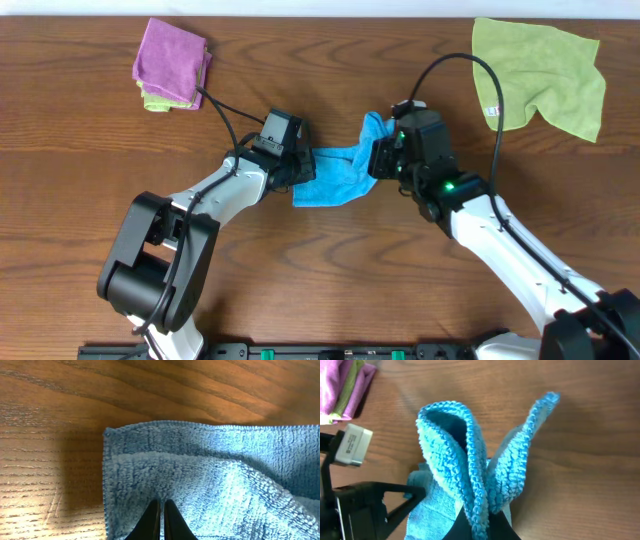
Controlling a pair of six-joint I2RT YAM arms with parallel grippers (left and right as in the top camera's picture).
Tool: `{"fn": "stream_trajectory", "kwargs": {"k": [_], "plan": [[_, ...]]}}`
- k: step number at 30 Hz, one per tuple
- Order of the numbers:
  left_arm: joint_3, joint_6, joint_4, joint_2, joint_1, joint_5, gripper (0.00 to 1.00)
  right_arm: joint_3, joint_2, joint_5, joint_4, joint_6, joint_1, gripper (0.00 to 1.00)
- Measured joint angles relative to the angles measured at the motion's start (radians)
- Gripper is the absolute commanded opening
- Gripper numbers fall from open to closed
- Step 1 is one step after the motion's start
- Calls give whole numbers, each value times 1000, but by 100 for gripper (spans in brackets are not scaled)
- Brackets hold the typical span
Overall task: Fold the cloth
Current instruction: 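Hold the folded strip and bring the right gripper toward the left, then fold the strip's right end onto the left end with the right gripper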
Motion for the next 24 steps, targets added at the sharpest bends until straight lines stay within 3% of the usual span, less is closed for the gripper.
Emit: {"fn": "stream_trajectory", "kwargs": {"k": [11, 24], "plan": [[0, 0, -9, 0, 0, 0, 6, 105, 201, 30, -15, -7, 110, 1], [0, 0, -95, -80, 18, -61, 6, 106, 222, 43, -23, -18, 140, 1]]}}
